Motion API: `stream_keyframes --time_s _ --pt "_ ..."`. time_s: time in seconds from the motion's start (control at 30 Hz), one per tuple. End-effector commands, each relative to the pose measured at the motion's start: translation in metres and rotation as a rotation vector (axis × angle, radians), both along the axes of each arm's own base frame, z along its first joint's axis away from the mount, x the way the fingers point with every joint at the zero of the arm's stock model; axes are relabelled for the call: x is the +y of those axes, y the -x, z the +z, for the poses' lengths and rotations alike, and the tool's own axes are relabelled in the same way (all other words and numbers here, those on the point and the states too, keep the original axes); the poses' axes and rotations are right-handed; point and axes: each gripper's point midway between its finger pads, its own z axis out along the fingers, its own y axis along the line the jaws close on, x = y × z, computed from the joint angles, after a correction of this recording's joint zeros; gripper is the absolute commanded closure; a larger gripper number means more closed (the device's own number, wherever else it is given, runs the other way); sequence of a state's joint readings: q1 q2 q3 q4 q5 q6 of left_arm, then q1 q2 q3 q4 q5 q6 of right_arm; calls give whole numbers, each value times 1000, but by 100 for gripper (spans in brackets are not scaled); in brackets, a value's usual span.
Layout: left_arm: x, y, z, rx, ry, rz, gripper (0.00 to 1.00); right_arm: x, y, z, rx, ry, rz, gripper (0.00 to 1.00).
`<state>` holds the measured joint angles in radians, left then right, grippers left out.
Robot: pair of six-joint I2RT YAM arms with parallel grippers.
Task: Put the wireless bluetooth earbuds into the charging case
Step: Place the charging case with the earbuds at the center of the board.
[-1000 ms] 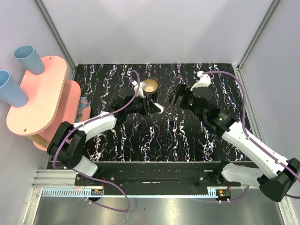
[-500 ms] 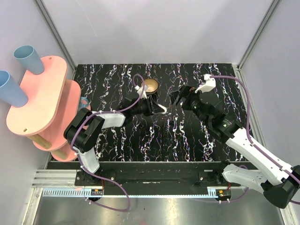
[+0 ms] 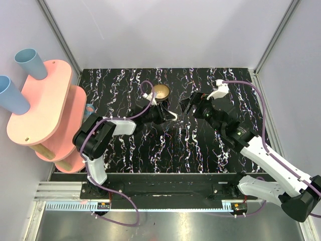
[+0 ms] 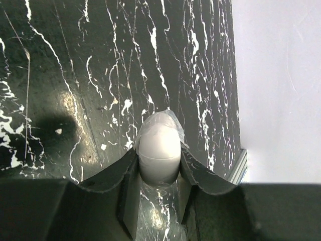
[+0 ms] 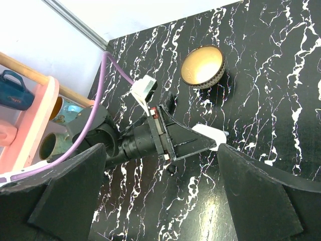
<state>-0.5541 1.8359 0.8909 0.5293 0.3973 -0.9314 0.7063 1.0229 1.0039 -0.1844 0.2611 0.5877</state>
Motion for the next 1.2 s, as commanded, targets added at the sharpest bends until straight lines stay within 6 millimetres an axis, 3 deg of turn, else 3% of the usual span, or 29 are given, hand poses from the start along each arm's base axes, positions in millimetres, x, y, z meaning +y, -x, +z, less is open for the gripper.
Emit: stream_keyframes --time_s 0.0,0.2,0.57,0.73,0.9,1.17 --pt "-7 -27 12 -28 35 58 85 -7 1 18 -53 -23 -16 0" --pt "-3 -37 -3 1 -13 104 78 -11 3 17 -52 -12 -24 0" --pt "1 -35 -35 101 -22 127 71 -9 0 20 -58 -1 -19 0" --pt "6 -31 -40 117 -34 135 68 -8 1 18 -51 -6 -15 0" --pt "10 -29 -43 112 -63 131 59 -9 2 14 -45 -4 -12 0" --pt "26 -23 -47 108 -159 121 57 -5 1 10 -31 -5 -5 0"
